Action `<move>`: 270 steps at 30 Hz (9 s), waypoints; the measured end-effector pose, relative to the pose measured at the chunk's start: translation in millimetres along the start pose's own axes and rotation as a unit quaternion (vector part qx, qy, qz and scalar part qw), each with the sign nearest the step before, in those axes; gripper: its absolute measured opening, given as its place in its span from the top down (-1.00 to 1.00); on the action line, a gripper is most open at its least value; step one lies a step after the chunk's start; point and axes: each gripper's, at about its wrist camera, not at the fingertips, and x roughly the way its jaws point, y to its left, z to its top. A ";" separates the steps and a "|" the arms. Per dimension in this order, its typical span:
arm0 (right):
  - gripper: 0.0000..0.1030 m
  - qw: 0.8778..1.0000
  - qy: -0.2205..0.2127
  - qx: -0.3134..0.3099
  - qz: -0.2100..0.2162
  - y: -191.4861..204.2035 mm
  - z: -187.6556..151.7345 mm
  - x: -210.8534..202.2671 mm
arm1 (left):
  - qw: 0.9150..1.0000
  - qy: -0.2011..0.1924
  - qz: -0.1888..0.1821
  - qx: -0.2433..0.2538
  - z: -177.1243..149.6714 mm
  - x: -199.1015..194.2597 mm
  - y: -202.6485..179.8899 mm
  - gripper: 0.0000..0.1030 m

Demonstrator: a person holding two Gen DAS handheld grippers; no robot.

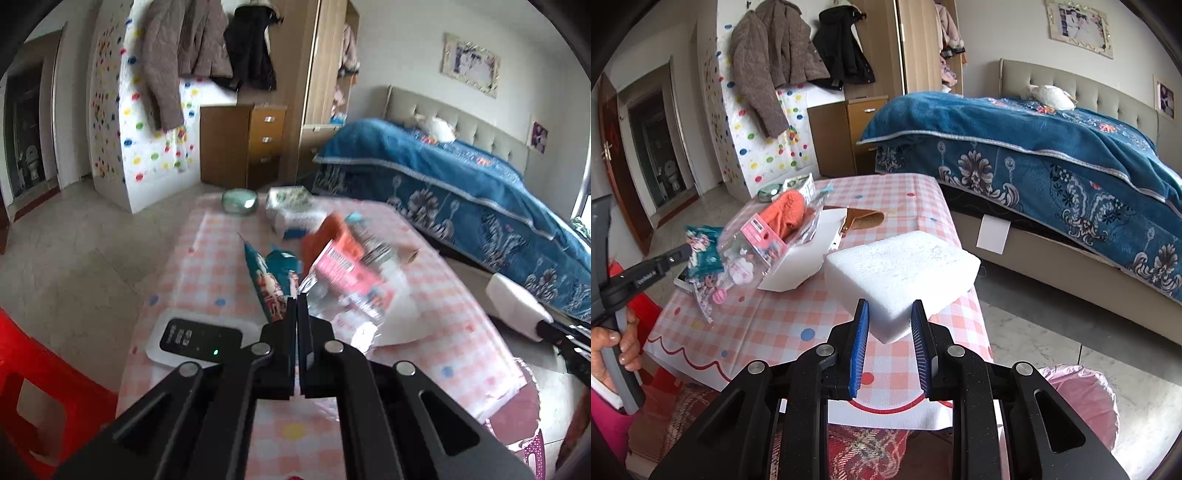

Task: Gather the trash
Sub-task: 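Grasp the teal snack packet with the left tool while the right tool holds the foam block, then carry both items over the pink bin and open both tools, then bring both tools back over the table, then grasp the clear doll-print plastic bag with the left tool and lift it, then grasp the white milk carton with the right tool while the left tool holds the bag, then carry the bag and milk carton over the pink bin and open both tools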

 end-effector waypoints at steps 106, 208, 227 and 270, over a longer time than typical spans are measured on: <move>-0.03 0.998 0.047 -0.041 0.024 32.1 -7.6 26.2 | 0.992 0.117 -0.004 -0.034 -43.9 50.5 -2.9 -0.26; -0.32 0.981 0.125 -0.143 0.028 197.4 149.7 291.4 | 0.995 0.033 0.070 -0.062 58.9 107.3 105.8 0.96; -0.30 0.991 0.020 -0.071 0.108 116.2 97.9 84.8 | 0.999 0.005 0.012 -0.030 20.2 6.5 14.2 0.96; -0.52 0.974 0.043 0.154 -0.159 -200.2 -110.7 -91.3 | 0.926 0.109 -0.296 0.209 -101.3 26.0 -353.5 -0.12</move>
